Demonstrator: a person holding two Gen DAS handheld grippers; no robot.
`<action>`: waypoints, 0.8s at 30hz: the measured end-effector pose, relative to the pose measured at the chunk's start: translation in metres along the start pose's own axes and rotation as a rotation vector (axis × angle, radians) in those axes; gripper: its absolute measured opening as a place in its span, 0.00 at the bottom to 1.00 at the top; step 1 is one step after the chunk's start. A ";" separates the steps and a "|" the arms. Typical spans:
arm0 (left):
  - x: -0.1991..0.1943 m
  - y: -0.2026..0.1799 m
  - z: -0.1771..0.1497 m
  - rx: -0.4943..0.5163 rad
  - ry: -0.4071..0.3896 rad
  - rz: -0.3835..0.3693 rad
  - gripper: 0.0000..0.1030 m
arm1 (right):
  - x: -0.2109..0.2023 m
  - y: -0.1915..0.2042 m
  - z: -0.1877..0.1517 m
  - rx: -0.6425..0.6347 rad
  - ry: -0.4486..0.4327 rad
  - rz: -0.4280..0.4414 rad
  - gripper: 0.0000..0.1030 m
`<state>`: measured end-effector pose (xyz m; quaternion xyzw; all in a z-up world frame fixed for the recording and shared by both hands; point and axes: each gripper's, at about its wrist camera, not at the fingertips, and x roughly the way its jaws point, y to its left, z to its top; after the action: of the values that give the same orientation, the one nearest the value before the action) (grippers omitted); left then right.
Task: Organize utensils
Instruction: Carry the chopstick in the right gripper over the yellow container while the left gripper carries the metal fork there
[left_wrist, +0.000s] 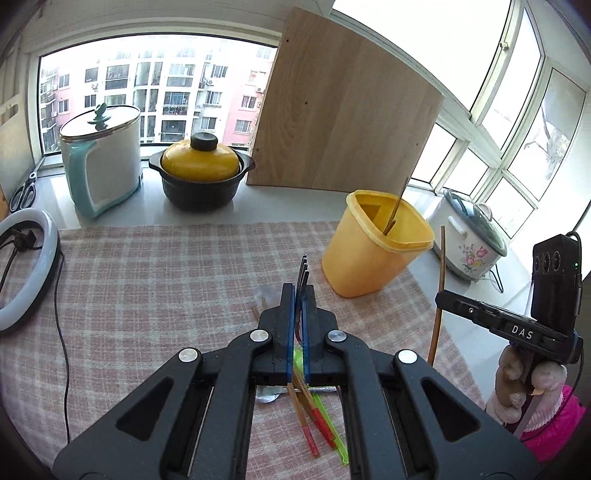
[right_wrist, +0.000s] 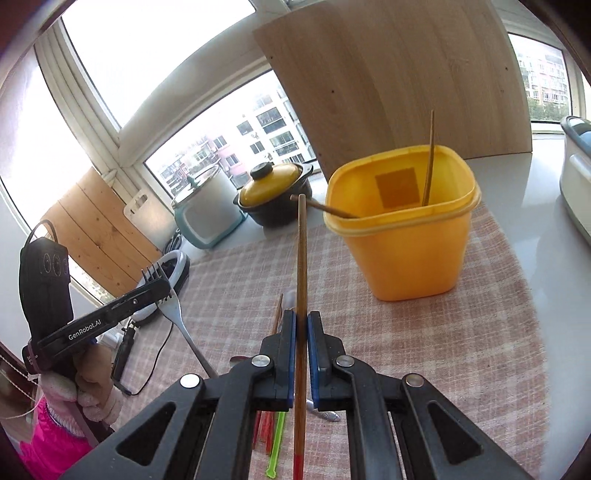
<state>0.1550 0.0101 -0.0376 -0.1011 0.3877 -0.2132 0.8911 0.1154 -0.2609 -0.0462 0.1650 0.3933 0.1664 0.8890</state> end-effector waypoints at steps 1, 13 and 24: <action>-0.002 -0.002 0.002 -0.001 -0.009 -0.004 0.00 | -0.005 -0.002 0.002 0.005 -0.014 -0.001 0.03; -0.014 -0.015 0.043 -0.031 -0.130 -0.024 0.00 | -0.048 -0.023 0.033 0.054 -0.155 -0.041 0.03; -0.006 -0.021 0.089 -0.049 -0.209 -0.031 0.00 | -0.066 -0.030 0.067 0.041 -0.244 -0.082 0.03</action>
<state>0.2108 -0.0046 0.0343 -0.1505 0.2964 -0.2057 0.9204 0.1283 -0.3263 0.0264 0.1860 0.2920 0.1006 0.9327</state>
